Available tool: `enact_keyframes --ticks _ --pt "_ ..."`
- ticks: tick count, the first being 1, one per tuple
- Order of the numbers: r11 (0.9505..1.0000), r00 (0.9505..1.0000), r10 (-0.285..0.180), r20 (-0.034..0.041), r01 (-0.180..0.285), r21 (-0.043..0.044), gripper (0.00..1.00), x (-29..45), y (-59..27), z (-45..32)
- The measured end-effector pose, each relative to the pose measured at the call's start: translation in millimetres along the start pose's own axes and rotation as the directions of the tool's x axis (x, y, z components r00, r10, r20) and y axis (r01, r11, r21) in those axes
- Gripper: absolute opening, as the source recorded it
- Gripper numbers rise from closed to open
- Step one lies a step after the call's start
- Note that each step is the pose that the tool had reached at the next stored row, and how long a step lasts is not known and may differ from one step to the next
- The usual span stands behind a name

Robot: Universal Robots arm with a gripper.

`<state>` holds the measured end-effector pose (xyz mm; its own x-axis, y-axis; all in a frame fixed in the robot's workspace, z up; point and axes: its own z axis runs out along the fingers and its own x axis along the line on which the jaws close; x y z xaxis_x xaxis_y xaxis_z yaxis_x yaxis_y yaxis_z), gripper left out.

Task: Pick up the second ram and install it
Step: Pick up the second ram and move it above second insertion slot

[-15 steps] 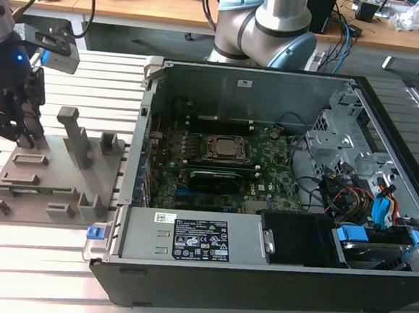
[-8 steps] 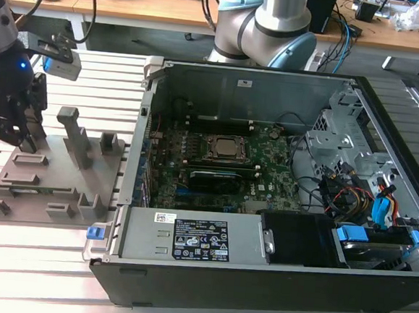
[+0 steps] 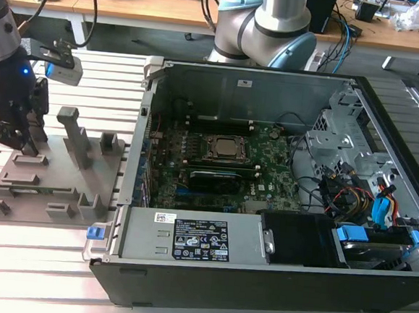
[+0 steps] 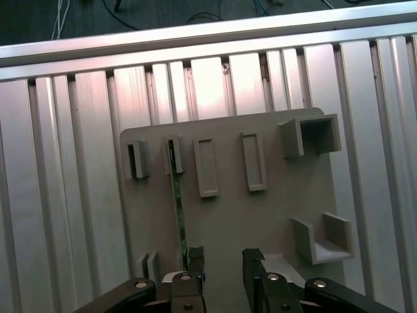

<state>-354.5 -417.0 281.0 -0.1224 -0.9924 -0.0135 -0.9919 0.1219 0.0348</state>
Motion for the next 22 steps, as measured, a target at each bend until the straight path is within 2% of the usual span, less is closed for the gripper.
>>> enact_keyframes --ticks 6,10,17,22 --pt "1.0000 1.0000 0.000 0.0001 0.000 0.0001 0.38 0.2 -0.4 11.6" --pt "1.0000 1.0000 0.000 0.0000 0.000 0.0000 0.38 0.3 -0.5 15.4" --pt "1.0000 1.0000 0.000 0.0000 0.000 0.0001 0.38 8.5 -1.2 19.3" --pt "1.0000 1.0000 0.000 0.0000 0.000 0.0000 0.38 11.7 -1.8 26.5"
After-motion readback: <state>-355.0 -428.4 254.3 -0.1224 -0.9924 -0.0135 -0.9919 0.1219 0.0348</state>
